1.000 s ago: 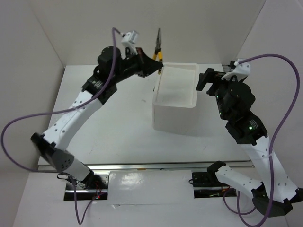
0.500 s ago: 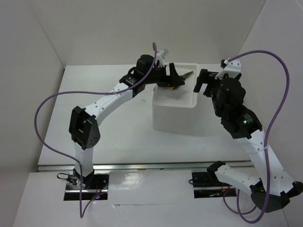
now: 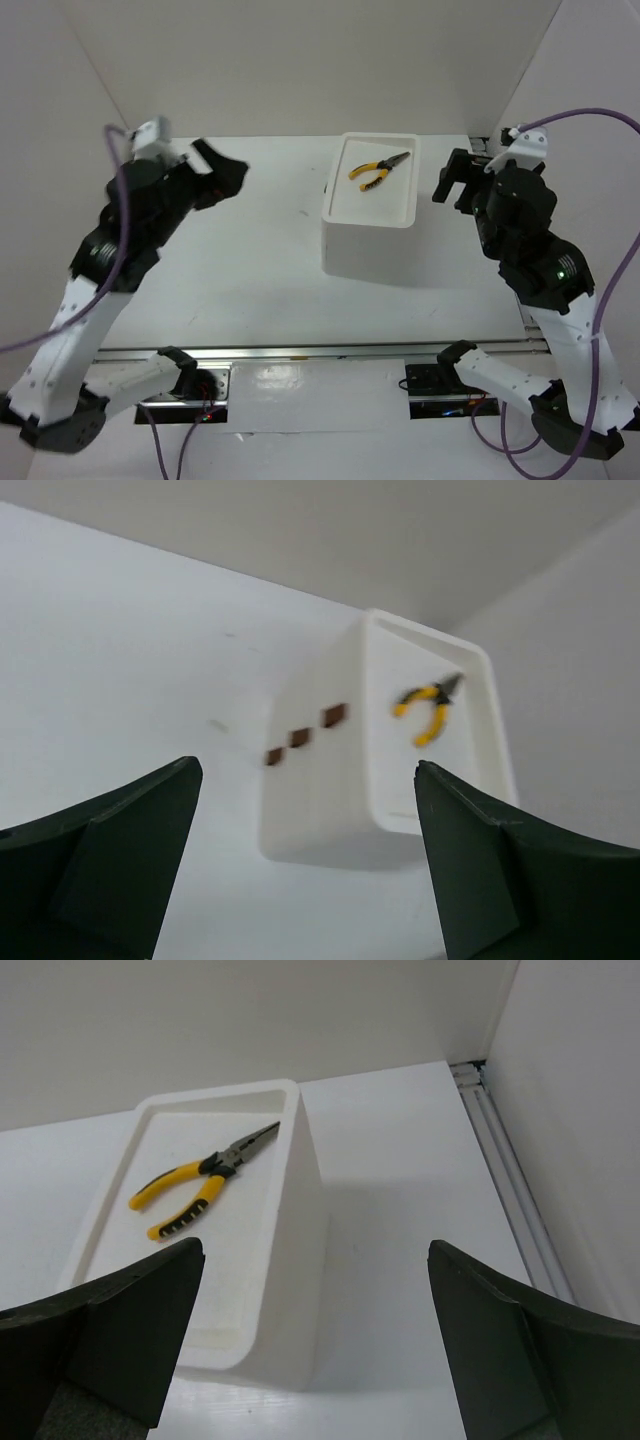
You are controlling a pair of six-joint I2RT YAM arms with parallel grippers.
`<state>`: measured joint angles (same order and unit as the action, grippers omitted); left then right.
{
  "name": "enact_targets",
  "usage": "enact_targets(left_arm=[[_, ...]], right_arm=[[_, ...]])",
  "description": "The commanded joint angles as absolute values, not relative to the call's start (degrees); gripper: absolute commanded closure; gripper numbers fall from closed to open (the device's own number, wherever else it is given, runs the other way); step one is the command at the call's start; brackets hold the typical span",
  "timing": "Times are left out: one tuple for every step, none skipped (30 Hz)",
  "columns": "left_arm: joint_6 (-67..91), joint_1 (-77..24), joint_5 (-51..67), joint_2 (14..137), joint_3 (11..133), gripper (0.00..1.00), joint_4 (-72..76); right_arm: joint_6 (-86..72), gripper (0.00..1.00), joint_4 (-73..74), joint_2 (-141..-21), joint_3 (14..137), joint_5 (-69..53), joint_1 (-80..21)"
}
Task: Sort the tools into containers
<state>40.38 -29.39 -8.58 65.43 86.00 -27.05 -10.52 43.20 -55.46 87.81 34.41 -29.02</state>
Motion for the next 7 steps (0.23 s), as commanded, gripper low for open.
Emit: enact_targets(left_arm=[[38.68, -24.97, -22.24, 54.11, 78.07, 0.0, -42.25], [38.15, -24.0, -22.85, 51.7, 75.44, 0.0, -43.41], [38.14, -22.43, -23.46, 49.77, 74.37, 0.0, -44.64], [36.49, -21.72, -23.47, 46.79, 73.57, 0.0, -46.21], [36.47, -21.1, -23.47, 45.71, 72.96, 0.0, -47.36], [36.47, -20.57, -23.47, 44.92, 71.91, 0.0, -47.98], [35.43, -19.87, -22.34, 44.04, 71.2, 0.0, -47.99]], right_arm=[[-12.22, 0.0, 49.56, -51.51, 88.86, 37.18, -29.36], [-12.22, 0.0, 50.09, -50.81, 88.86, 37.79, -29.36], [-12.22, 0.0, 50.62, -50.19, 88.07, 37.79, -29.36], [-12.22, 0.0, 50.62, -49.4, 87.46, 37.79, -29.36], [-12.22, 0.0, 50.63, -49.39, 87.45, 37.79, -29.36], [-12.22, 0.0, 51.32, -49.39, 86.76, 38.32, -29.36], [-12.22, 0.0, 51.33, -49.39, 86.75, 38.32, -29.36]])
